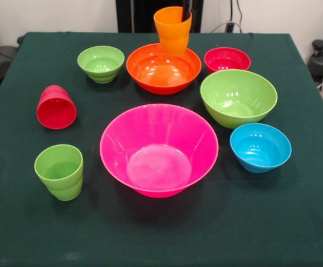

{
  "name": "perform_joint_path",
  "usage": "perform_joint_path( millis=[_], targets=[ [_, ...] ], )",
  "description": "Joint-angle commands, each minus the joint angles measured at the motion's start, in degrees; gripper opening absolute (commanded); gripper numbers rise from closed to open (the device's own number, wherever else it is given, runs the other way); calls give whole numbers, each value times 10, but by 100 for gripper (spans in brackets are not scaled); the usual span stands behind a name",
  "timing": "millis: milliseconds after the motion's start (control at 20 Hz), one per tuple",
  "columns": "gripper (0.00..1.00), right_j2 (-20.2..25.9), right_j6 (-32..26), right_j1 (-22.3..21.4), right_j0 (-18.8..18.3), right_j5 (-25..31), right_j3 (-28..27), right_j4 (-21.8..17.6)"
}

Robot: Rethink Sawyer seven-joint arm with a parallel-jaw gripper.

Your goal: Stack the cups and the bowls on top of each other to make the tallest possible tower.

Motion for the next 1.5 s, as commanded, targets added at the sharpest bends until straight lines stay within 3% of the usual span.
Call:
perform_joint_path(
  millis=[50, 600, 900, 1500],
  targets=[
    [0, -24, 55, -16, 4, -36, 95, -7],
    [0, -47, 66, 9, 18, -80, 95, -16],
    [0, -68, 87, 33, 49, -94, 72, -8],
    [0, -82, 78, 79, 73, -104, 17, 14]
  ],
)
